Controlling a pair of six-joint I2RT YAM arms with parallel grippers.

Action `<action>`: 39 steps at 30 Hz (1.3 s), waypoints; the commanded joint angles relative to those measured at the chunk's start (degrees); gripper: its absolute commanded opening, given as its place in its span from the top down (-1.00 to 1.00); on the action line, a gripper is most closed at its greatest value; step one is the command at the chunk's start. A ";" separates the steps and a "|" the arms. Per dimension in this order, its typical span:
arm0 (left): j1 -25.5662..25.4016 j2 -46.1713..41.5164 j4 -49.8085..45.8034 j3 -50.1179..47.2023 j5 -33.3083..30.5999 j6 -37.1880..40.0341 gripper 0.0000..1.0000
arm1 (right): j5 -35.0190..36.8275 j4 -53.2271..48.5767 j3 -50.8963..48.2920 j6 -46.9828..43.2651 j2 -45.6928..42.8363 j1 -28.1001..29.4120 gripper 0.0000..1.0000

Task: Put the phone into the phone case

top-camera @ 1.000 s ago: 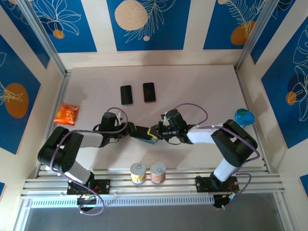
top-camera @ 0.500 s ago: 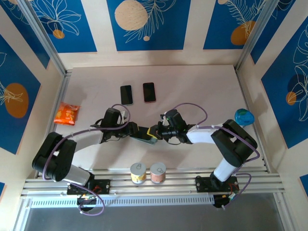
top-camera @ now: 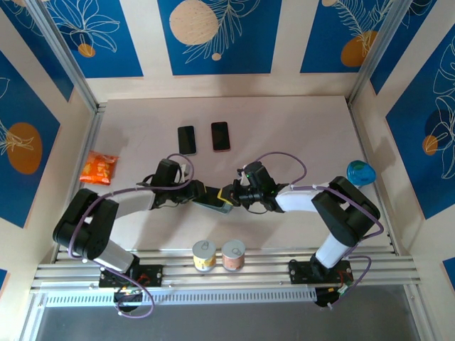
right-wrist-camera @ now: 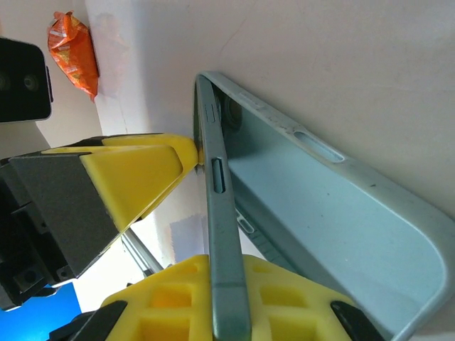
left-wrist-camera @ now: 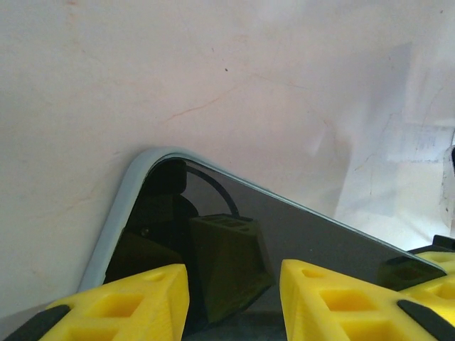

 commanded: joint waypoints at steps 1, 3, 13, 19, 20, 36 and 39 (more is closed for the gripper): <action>-0.89 1.59 2.66 2.48 0.74 -0.67 0.20 | 5.31 -8.72 -0.58 -1.26 3.07 1.41 1.00; -1.20 1.93 3.52 2.59 0.90 -1.21 0.20 | 5.43 -8.74 -0.63 -1.26 3.19 1.50 1.00; -1.38 3.59 5.37 3.39 0.41 -2.30 0.20 | 5.30 -9.03 -0.50 -0.99 4.11 1.67 1.00; -1.49 3.66 4.15 5.28 -0.31 -1.83 0.20 | 5.30 -9.34 -0.23 -1.01 4.72 1.85 1.00; -1.51 3.46 3.29 5.85 -0.82 -1.35 0.20 | 5.33 -9.30 -0.23 -0.93 4.81 1.81 1.00; -1.51 6.28 4.11 5.00 -1.16 -1.13 0.20 | 5.27 -9.35 -0.15 -0.82 5.54 2.02 1.00; -1.42 7.65 5.24 3.69 -0.77 -1.13 0.20 | 5.00 -9.84 0.17 -0.73 5.99 2.03 1.00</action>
